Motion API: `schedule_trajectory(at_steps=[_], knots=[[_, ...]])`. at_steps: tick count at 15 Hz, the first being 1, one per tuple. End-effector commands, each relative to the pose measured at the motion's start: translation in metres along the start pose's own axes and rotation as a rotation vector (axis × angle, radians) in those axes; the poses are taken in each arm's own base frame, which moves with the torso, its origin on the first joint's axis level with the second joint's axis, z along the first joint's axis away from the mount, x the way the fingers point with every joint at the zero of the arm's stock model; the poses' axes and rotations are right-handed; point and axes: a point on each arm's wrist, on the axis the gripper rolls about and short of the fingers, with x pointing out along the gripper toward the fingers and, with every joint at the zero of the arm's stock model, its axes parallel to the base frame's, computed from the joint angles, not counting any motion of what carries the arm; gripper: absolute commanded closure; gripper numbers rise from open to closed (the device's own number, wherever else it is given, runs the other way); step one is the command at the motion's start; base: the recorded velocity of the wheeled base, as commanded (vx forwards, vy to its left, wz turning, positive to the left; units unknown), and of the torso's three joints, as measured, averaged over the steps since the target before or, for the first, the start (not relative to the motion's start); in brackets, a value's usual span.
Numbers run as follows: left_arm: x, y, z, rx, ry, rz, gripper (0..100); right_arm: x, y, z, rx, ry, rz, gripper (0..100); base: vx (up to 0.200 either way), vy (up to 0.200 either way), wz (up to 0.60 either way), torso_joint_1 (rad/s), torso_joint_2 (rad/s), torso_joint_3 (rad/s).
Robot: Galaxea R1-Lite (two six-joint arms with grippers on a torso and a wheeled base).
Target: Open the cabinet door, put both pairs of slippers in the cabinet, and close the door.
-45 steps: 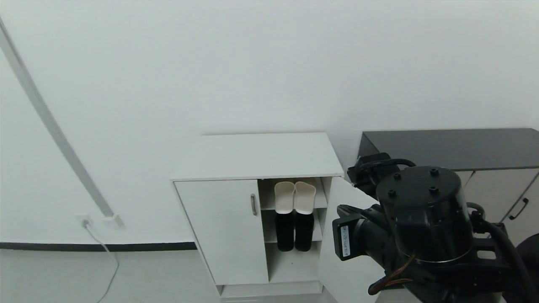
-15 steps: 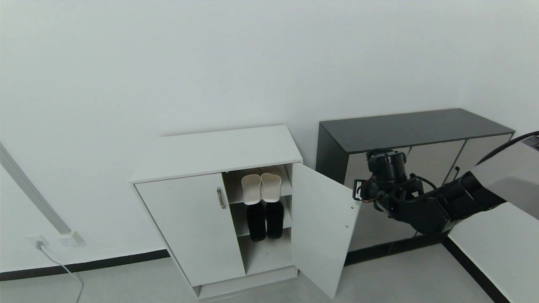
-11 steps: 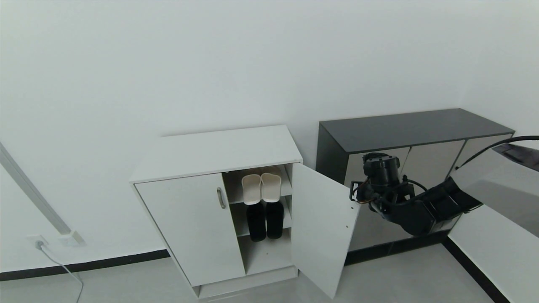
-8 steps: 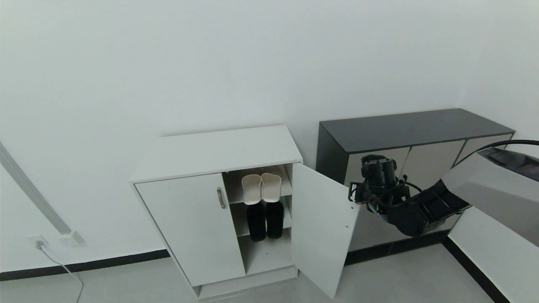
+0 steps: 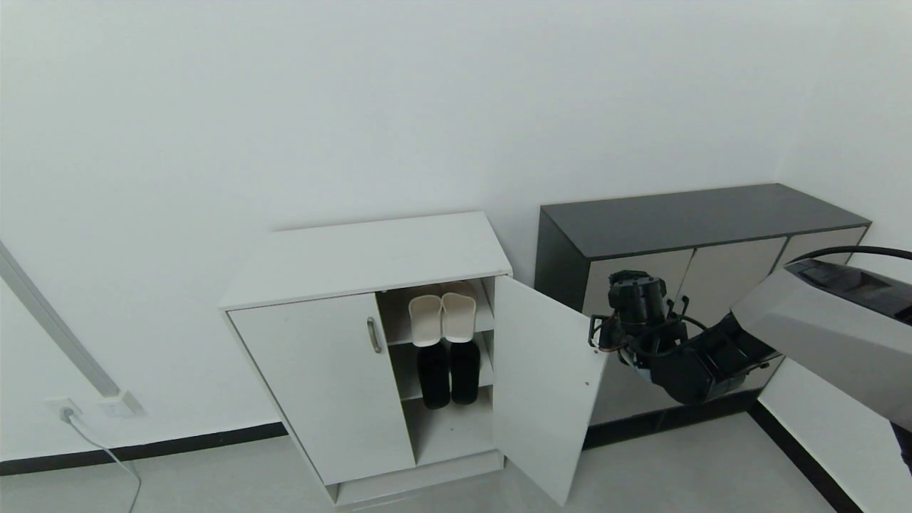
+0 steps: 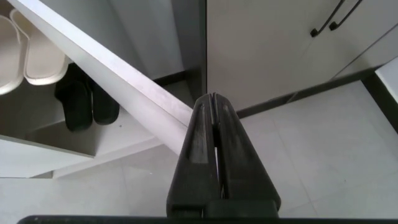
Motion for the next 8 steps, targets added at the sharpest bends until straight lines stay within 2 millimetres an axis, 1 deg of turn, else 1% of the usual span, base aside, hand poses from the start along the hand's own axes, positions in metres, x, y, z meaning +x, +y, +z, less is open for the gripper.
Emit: schedule_trajectory(at_steps=[1,4,6,8], knots=[[0.000,0.000,0.000,0.000,0.001,0.000,100,0.000,0.000,0.000,0.000,0.000,0.000,100,0.000,0.000,0.00,0.000,0.00,0.000],[0.000,0.000,0.000,0.000,0.001,0.000,100,-0.004,0.003,-0.001,-0.006,0.005,0.009,100,0.000,0.000,0.00,0.000,0.00,0.000],[0.000,0.000,0.000,0.000,0.001,0.000,100,-0.017,0.011,-0.001,-0.017,0.008,0.036,100,0.000,0.000,0.00,0.000,0.00,0.000],[0.000,0.000,0.000,0.000,0.001,0.000,100,-0.033,0.024,-0.004,-0.036,0.015,0.075,100,0.000,0.000,0.00,0.000,0.00,0.000]])
